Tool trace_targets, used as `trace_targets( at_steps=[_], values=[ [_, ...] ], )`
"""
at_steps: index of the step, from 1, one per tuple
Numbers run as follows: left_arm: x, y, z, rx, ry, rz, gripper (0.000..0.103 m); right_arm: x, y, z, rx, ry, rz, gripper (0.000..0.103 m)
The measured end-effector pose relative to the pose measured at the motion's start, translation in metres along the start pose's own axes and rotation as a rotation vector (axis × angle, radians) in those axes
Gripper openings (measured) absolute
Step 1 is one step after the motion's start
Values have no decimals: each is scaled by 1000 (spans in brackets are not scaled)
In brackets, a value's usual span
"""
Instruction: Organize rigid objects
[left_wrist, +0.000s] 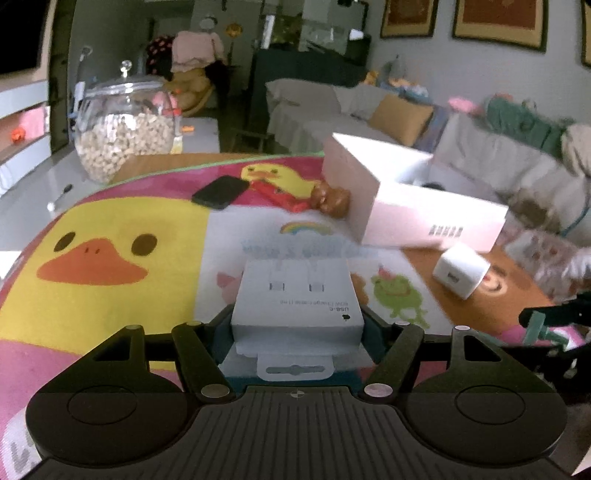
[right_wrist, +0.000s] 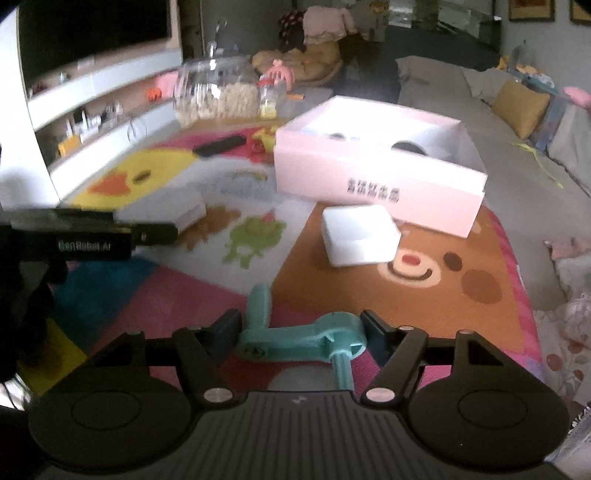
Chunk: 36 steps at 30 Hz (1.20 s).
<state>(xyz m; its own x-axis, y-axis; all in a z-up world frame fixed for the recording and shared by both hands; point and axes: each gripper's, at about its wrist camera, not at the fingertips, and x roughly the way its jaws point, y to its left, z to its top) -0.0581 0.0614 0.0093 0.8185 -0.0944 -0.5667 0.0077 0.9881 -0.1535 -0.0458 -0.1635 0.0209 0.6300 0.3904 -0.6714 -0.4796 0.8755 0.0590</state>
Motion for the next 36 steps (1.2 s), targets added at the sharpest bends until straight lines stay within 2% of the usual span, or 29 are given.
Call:
trace_targets(
  at_steps=[4,5,7,10,13,15,16,17,19,23,25,28,30,31,32,34,36],
  values=[
    [-14,-11,26,44,-79,-74,73,-30,-14,27,46,-117,-5,70],
    [-18,-16,36,64,-107,-96,73,-39,-19,36,58,-162,-14,61],
    [-23,-28,59,103,-167,-139,73,-50,-31,56,80,-207,-29,27],
    [-20,-46,97,143,-233,-186,73,-57,-53,84,138,-277,-69,27],
    [-8,-59,128,159,-266,-210,73,-54,-70,100,169,-302,-98,28],
    [3,-63,139,154,-261,-217,73,-53,-77,100,173,-305,-104,28],
    [9,-64,142,151,-253,-223,73,-52,-79,97,169,-294,-95,33],
    [13,-65,142,148,-245,-229,73,-49,-81,94,162,-271,-78,50],
    [20,-65,137,140,-220,-238,73,-42,-78,78,147,-223,-42,71],
    [34,-54,113,103,-128,-252,73,-13,-54,41,83,-62,3,71],
    [36,-46,100,86,-88,-253,73,0,-35,27,-2,-11,-1,71],
    [31,-31,85,64,-51,-245,73,11,-14,14,-169,-8,-90,71],
    [26,-22,77,48,-37,-237,73,18,-9,10,-252,-17,-134,74],
    [24,-18,73,38,-30,-233,73,19,-10,8,-276,-48,-145,80],
    [22,-15,69,26,-23,-228,73,21,-13,8,-290,-63,-159,84],
    [20,-7,62,-2,-6,-219,73,27,-18,7,-288,-63,-174,84],
    [22,-2,57,-27,11,-216,73,39,-29,13,-223,-33,-134,84]
  ],
)
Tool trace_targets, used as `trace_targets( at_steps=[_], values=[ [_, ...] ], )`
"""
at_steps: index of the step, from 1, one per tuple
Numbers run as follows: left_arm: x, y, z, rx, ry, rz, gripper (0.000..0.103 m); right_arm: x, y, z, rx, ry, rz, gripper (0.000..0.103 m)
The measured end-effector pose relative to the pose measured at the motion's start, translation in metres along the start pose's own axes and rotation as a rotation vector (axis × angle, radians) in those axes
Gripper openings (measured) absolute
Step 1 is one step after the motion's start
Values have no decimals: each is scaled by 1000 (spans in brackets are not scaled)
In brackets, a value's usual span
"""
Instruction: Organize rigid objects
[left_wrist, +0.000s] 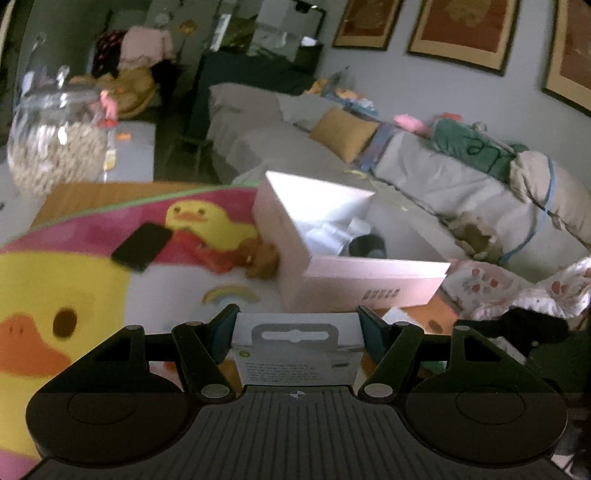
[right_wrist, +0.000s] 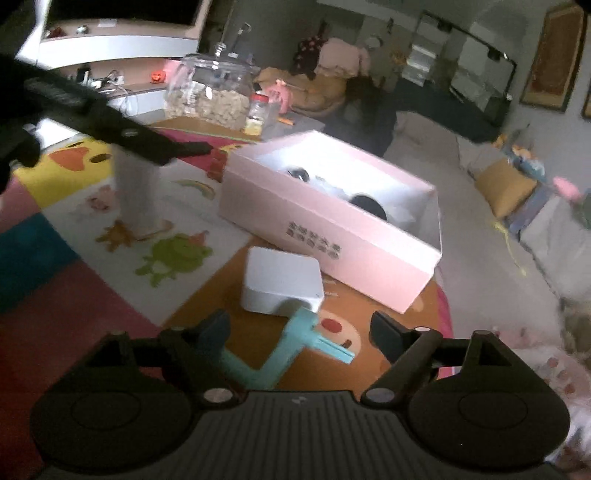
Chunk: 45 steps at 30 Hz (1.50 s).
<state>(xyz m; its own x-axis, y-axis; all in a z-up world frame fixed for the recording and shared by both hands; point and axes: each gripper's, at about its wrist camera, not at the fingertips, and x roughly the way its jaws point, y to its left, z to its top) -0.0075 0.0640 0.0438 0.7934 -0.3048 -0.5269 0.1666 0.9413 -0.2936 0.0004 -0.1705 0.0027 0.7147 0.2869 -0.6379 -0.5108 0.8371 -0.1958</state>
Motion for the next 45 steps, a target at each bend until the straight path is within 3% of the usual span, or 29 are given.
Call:
trace_targets(
  at_steps=[3,5,10,12,13,14,18,22,27,31,34,36,37,39,41,45],
  values=[
    [0,2,-3,-19,1,0,73,11,-20,3,172,76,103,84],
    [-2,1,-4,-17,1,-2,73,10,-26,3,245,82,173,84],
    [-1,-8,-5,-8,7,-17,73,10,-24,3,284,79,157,82],
    [-1,-13,-6,9,9,-34,73,11,-24,5,289,70,120,68],
    [-2,-16,-7,25,9,-40,73,12,-23,7,277,81,98,51],
    [-3,-20,-7,44,8,-46,73,11,-22,8,264,87,86,44],
    [-9,-32,-6,122,-2,-68,73,-8,-27,14,273,47,105,42],
    [-9,-41,21,152,-45,-112,73,-40,-41,40,294,-96,103,42],
    [-1,-61,83,195,-225,-148,73,-58,-67,82,344,-282,30,42],
    [32,-73,129,175,-343,-159,74,-37,-82,105,364,-322,-30,42],
    [73,-78,151,140,-324,-147,74,-12,-89,110,387,-304,-62,43],
    [108,-81,154,141,-214,-110,73,1,-91,106,398,-274,-90,49],
    [124,-82,152,150,-152,-91,72,4,-90,102,399,-265,-95,58],
    [145,-79,144,165,-96,-81,69,6,-86,92,388,-257,-102,66],
    [149,-68,139,141,-100,-82,69,7,-77,81,353,-238,-113,67],
    [126,-35,140,46,-196,-20,69,10,-60,61,284,-188,-134,72]
  ],
)
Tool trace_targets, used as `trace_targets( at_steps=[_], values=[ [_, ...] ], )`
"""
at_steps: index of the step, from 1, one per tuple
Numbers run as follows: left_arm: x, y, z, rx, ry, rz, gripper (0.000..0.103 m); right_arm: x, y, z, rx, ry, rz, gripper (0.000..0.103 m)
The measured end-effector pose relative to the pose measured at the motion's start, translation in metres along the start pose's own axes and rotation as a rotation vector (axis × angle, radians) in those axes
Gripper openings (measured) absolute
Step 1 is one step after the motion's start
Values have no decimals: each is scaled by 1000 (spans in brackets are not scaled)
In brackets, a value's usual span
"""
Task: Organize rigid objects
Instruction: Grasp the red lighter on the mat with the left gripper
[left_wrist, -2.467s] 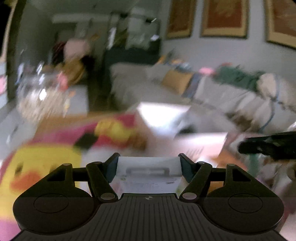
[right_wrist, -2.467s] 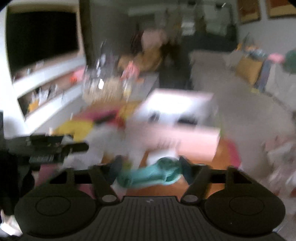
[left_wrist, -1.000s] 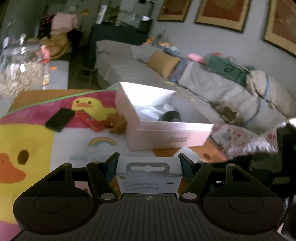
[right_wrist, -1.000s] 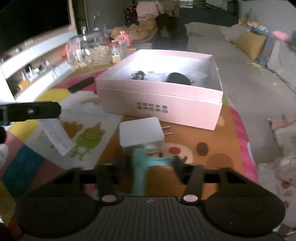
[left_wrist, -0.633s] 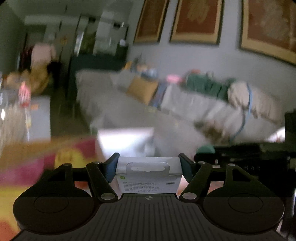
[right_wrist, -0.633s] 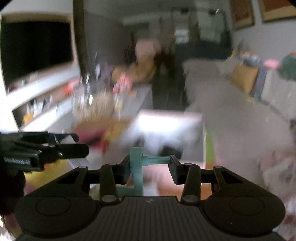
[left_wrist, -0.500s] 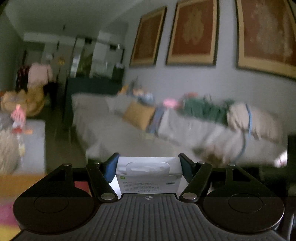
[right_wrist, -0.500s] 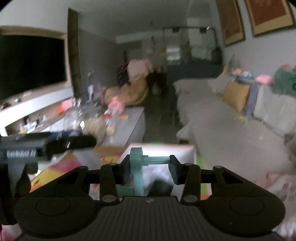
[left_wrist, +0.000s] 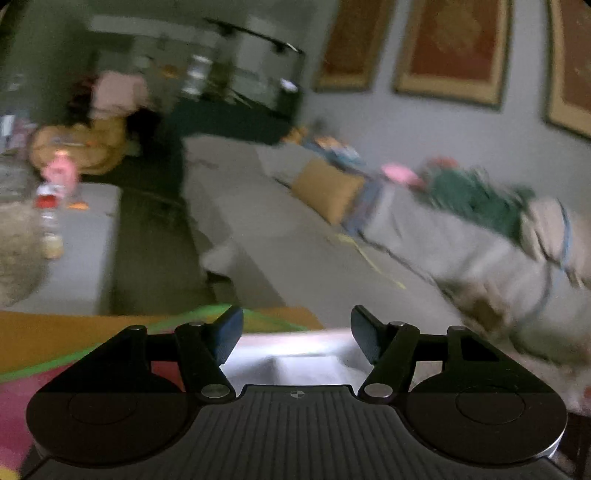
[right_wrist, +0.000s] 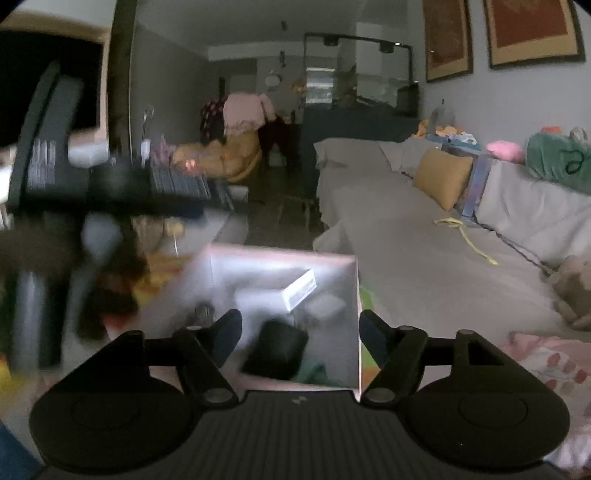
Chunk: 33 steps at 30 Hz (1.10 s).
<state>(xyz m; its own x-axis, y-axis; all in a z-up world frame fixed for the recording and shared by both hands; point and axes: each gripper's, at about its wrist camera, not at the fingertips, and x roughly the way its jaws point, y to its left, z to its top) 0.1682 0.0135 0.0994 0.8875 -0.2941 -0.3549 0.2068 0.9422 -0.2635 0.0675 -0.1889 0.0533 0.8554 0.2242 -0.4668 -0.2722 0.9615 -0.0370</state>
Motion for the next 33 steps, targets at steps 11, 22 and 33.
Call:
trace_targets(
  at_steps=[11,22,33],
  values=[
    [-64,128,-19,-49,101,314,69,0,-2,-43,74,111,65,80],
    [-37,99,-58,-16,275,217,62,2,2,-58,96,131,38,80],
    [4,82,-68,-82,356,332,42,4,-1,-59,116,130,57,85]
  ],
)
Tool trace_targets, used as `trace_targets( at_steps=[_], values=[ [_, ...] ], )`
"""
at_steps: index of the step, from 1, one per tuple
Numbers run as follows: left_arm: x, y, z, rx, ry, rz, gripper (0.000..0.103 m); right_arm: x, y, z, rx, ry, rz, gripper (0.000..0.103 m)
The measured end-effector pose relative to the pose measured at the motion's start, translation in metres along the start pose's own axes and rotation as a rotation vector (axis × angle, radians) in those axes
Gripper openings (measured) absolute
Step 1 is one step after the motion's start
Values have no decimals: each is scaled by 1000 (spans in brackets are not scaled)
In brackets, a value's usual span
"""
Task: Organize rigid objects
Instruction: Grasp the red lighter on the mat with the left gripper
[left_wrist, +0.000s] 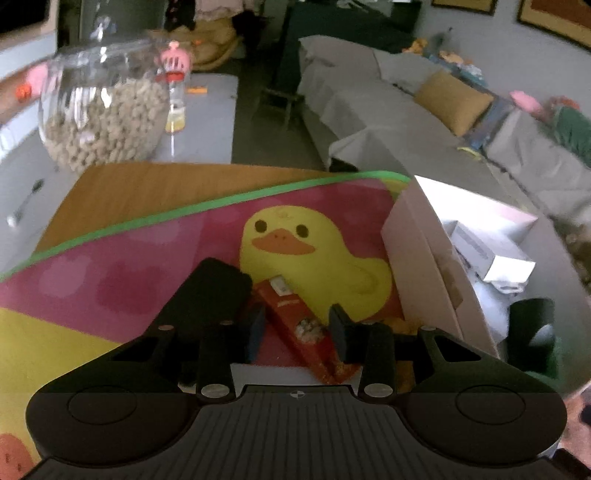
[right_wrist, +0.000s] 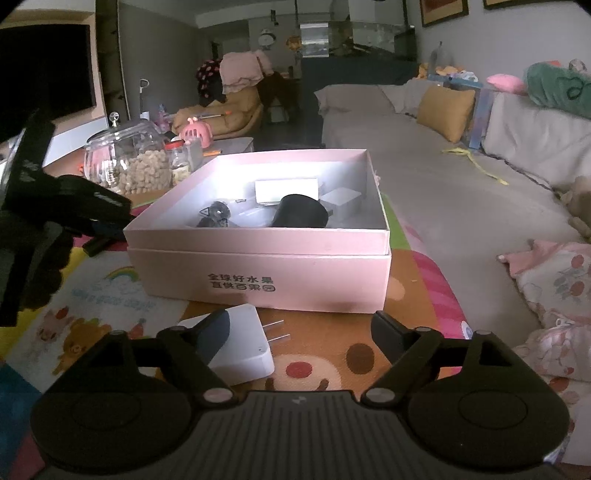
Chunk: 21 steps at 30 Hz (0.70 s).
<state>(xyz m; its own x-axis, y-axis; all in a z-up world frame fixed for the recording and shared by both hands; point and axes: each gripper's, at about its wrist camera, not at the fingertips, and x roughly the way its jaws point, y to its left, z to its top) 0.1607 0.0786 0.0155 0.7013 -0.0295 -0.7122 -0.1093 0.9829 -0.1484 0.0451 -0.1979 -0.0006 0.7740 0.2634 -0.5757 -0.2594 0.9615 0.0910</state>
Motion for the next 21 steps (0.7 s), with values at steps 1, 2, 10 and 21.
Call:
trace_targets(
  at_steps=[1,2,10,21],
  values=[
    [2,-7,-2,47,-6,21,42,0,0,0,2,1,2,85],
    [3,-14,-4,105,-15,41,44,1,-1,0,5,2,8,86],
    [-21,-3,-32,171,-61,-23,26,1,-3,1,18,8,17,87],
    [-84,58,-93,48,-126,-37,26,-27,72,55,-291,-94,112,82]
  ],
)
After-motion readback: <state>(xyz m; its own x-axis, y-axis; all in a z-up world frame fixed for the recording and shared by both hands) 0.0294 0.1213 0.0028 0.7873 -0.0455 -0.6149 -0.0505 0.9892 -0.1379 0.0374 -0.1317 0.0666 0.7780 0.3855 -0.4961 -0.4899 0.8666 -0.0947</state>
